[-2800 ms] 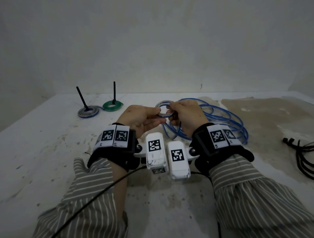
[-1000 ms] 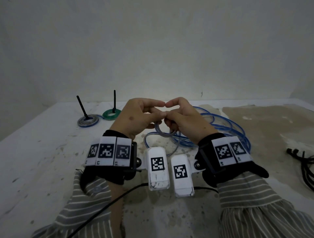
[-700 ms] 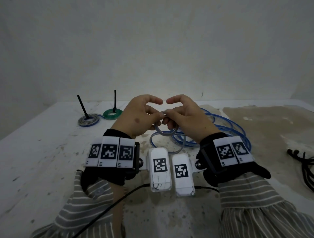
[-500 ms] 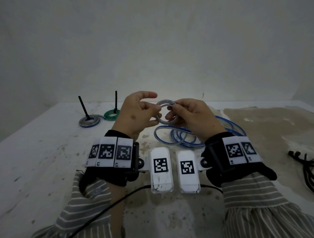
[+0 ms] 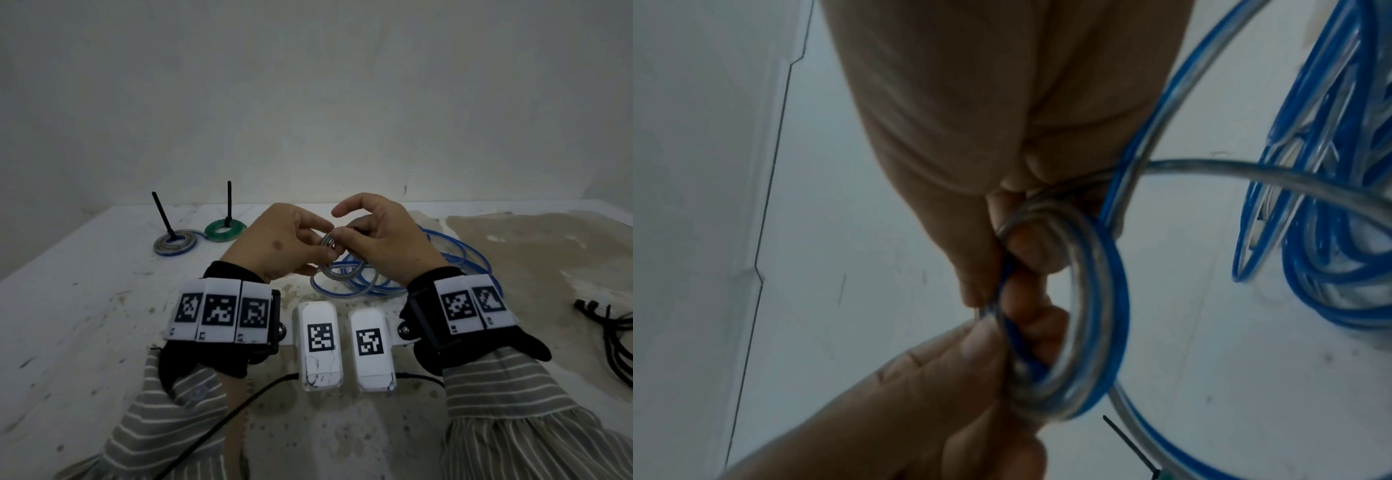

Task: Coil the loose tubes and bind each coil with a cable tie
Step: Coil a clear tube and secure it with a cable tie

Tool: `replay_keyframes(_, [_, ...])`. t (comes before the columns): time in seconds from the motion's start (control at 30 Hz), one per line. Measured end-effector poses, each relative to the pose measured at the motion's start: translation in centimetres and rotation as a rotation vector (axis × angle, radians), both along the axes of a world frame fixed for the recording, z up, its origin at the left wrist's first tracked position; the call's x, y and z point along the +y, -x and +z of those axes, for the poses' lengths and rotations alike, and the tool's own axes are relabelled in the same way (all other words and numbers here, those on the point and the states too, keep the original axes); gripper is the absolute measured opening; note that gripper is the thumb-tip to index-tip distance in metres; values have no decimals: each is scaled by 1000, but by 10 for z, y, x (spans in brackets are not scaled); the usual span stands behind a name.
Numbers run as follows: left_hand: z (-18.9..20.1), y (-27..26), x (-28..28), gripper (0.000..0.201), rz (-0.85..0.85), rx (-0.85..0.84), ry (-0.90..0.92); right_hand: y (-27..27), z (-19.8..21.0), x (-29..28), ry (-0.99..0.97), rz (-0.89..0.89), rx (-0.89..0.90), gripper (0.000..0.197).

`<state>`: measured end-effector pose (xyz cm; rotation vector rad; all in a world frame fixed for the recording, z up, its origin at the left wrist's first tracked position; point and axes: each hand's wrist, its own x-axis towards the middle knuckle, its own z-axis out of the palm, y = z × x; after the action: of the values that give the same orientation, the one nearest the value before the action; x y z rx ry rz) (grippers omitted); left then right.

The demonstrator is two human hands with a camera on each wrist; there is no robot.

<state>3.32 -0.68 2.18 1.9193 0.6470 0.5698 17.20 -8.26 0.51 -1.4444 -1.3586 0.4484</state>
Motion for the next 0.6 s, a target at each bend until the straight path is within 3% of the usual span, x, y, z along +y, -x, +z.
replay_keyframes(0.1, [1, 1, 1, 44, 45, -47, 3, 2, 2, 0, -36, -29, 30, 16])
replay_keyframes(0.2, [2, 0, 1, 41, 119, -172, 18, 5, 6, 0, -68, -33, 63, 4])
replay_keyframes(0.3, [0, -5, -1, 36, 176, -255, 31, 0, 9, -1, -47, 5, 183, 12])
replay_keyframes(0.47, [-2, -7, 2, 24, 288, -486, 194, -4, 4, -4, 31, 40, 229, 18])
replay_keyframes(0.6, [-6, -6, 0, 19, 281, -537, 352, 3, 7, -6, 48, 36, 255, 22])
